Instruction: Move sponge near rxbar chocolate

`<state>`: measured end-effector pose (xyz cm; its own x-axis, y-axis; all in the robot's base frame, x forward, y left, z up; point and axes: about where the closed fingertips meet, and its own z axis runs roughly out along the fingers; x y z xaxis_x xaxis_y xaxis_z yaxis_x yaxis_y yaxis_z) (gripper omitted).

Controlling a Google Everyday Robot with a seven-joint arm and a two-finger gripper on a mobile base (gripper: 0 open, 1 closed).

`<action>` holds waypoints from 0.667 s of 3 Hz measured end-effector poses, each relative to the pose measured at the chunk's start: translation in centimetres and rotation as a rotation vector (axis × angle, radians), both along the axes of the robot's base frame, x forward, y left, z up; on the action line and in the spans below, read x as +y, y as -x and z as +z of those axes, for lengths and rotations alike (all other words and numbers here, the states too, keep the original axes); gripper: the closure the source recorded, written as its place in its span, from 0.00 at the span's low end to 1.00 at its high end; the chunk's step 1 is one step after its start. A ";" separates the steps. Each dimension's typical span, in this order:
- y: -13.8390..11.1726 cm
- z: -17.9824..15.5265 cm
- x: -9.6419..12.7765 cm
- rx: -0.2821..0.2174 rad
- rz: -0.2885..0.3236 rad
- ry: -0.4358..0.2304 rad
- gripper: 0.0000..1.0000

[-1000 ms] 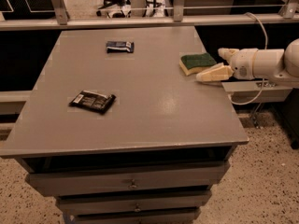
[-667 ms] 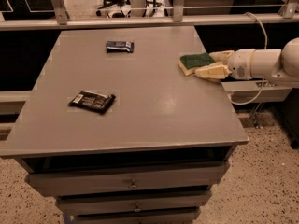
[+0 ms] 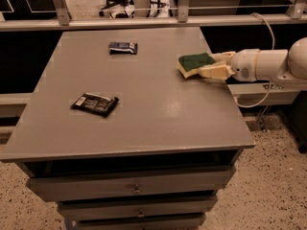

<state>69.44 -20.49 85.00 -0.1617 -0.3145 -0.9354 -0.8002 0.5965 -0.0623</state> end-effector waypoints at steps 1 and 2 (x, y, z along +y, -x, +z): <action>2.2 2.5 2.9 -0.012 0.044 -0.027 1.00; 4.6 3.7 6.2 0.008 0.073 0.005 1.00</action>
Offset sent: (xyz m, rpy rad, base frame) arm -0.0824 0.1015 0.0482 -0.0651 0.0486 0.1033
